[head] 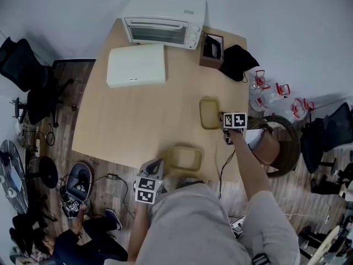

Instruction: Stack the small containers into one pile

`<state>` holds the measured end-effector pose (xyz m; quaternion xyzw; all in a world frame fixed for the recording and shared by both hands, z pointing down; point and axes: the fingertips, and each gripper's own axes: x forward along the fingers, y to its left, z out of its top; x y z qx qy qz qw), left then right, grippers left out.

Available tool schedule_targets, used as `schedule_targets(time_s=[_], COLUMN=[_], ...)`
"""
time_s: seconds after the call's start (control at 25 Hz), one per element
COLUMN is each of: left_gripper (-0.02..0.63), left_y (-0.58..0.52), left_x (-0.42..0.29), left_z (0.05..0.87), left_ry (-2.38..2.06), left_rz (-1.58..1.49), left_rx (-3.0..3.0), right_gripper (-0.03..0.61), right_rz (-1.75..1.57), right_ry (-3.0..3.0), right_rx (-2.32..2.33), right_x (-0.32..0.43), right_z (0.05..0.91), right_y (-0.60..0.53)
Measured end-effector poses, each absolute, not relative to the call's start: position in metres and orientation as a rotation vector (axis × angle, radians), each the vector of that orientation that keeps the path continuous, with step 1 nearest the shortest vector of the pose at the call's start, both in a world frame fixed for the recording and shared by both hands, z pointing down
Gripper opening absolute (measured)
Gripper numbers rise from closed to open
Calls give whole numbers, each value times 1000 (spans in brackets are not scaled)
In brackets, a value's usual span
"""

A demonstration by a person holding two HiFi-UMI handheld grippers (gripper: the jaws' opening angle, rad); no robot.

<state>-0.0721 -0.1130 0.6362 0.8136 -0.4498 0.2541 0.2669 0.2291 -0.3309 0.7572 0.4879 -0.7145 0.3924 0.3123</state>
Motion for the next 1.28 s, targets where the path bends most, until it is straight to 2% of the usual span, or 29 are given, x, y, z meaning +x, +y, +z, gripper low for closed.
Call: schedule_targets(time_s=[0.08,0.8,1.28], left_gripper=[5,5,5], left_y=[-111,-100,-89], left_x=[-75,-83,-80], left_z=[636,624,619], left_ry=[-1226,-1193,-1152], left_rz=[690,716,735], left_rx=[2185,2255,2299], right_gripper=[26,20,20], right_rz=[1028,999,893], right_ry=[-1896,-2105,-2274], right_rx=[1282,1190,697], right_x=[227,193,128], right_z=[754,700,655], right_y=[-331,-307,-263])
